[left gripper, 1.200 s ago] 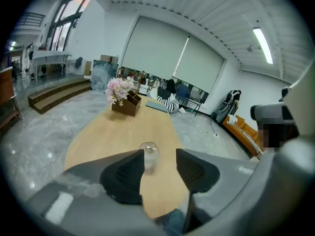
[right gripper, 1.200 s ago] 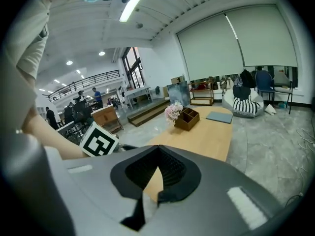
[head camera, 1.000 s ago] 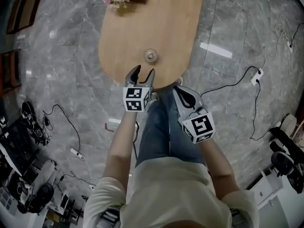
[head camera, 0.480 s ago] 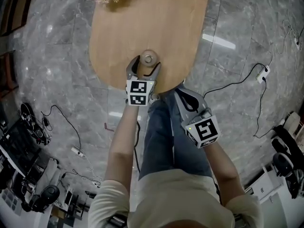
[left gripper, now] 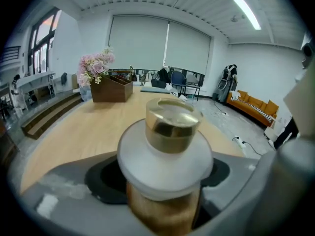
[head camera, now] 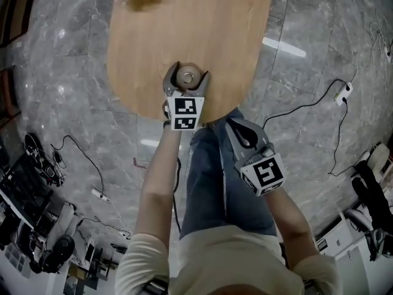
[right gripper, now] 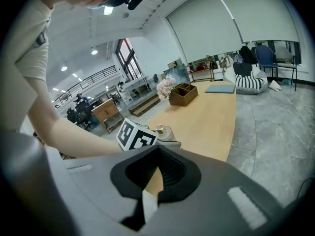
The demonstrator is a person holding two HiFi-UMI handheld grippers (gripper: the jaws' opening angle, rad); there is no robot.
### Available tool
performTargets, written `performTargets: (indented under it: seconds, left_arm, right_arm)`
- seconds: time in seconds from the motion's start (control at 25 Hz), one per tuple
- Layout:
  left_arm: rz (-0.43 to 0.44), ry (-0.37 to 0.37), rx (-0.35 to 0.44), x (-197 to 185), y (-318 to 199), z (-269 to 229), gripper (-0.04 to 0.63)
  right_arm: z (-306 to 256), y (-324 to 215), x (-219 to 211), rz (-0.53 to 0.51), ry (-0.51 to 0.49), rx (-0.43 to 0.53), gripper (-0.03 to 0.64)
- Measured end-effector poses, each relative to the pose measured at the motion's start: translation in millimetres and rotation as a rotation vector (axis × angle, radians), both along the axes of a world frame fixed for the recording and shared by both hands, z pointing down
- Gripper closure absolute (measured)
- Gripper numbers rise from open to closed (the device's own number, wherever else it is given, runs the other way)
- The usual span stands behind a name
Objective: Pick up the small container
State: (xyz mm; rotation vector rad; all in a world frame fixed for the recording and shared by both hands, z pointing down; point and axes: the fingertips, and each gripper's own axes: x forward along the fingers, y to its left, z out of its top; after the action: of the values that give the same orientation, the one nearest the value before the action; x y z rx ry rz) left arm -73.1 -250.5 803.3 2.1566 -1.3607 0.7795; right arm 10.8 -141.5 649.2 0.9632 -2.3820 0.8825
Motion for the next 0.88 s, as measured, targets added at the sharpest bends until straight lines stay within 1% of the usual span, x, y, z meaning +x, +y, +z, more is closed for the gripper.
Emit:
performTargets:
  seconds: [0.12, 0.2, 0.4, 0.56, 0.88]
  left_arm:
    - [-0.013, -0.027, 0.021, -1.3, -2.0, -0.8, 0.219]
    - [-0.018, -0.036, 0.027, -0.8, -1.7, -0.7, 0.239]
    - [-0.043, -0.035, 0.009, -2.7, 3.7, 6.7, 0.245]
    - [-0.036, -0.039, 0.020, -5.0, 4.3, -1.6, 0.247]
    - [-0.047, -0.019, 0.013, -5.6, 28.6, -18.9, 0.247]
  right_arm:
    - [3.9, -2.3, 3.3, 0.008, 0.004, -0.002, 0.618]
    - [5.6, -3.7, 5.2, 0.016, 0.005, -0.003, 0.618]
    - [6.2, -2.6, 3.7, 0.021, 0.004, -0.010, 0.618]
    - [2.0, -0.1, 2.9, 0.020, 0.004, -0.003, 0.618]
    - [-12.8, 5.1, 7.8, 0.039, 0.014, 0.024, 0.618]
